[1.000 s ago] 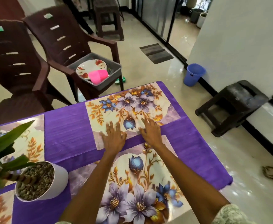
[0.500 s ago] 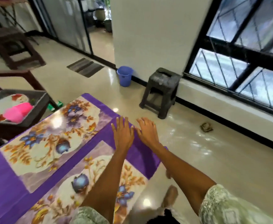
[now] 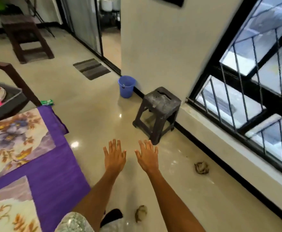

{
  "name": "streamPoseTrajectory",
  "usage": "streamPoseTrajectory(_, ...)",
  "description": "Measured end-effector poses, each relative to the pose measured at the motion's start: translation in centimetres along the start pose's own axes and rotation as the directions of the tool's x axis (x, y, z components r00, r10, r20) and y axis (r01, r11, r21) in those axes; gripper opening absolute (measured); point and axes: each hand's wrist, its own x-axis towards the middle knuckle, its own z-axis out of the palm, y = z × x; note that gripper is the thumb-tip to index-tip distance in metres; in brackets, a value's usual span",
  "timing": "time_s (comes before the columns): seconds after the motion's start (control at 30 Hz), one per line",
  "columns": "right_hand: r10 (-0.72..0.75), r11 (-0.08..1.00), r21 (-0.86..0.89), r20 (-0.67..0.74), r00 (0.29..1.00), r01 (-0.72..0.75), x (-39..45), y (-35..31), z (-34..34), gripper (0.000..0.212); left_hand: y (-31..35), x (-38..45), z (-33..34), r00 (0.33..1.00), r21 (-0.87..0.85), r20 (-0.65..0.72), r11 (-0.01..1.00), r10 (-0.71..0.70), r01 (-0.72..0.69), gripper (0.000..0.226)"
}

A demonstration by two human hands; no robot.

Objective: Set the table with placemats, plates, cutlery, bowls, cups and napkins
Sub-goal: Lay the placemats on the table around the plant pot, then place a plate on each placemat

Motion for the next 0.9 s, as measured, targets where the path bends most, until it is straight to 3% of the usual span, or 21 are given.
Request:
streamPoseTrajectory(0.23,-0.183,0.976,-0.098,0.118,0.976,0.195,10.2,2.3,-1.3,0.052,0.5,8.6,0.5,0.973,-0.127,-0.014,0.965,-0.232,0.229,0.057)
streamPoseTrajectory(0.37,-0.219,0.966,-0.105,0.164,0.962,0.237,19.2,1.2,-1.3,0.052,0.9,15.5,1.4,0.951,-0.203,0.031,0.929,-0.309,0.308,0.056)
streamPoseTrajectory(0.5,-0.289,0.941,-0.098,0.269,0.919,0.325,28.6,-2.6,-0.6,0.051,0.1,23.9,0.2,0.934,-0.210,0.067,0.910,-0.352,0.358,0.055)
streamPoseTrajectory(0.6,-0.318,0.933,-0.069,0.306,0.897,0.354,34.5,-6.0,-0.8,0.051,-1.7,29.3,-1.9,0.914,-0.235,0.006,0.887,-0.407,0.397,0.050)
streamPoseTrajectory(0.7,-0.340,0.932,-0.011,0.312,0.887,0.361,39.6,-9.6,-1.3,0.049,-4.1,34.3,-5.1,0.872,-0.351,-0.008,0.818,-0.489,0.455,0.045)
streamPoseTrajectory(0.9,-0.497,0.849,0.032,0.388,0.776,0.528,50.3,-20.5,-1.6,0.048,-11.2,43.0,-11.2,0.770,-0.553,-0.015,0.647,-0.638,0.525,0.035)
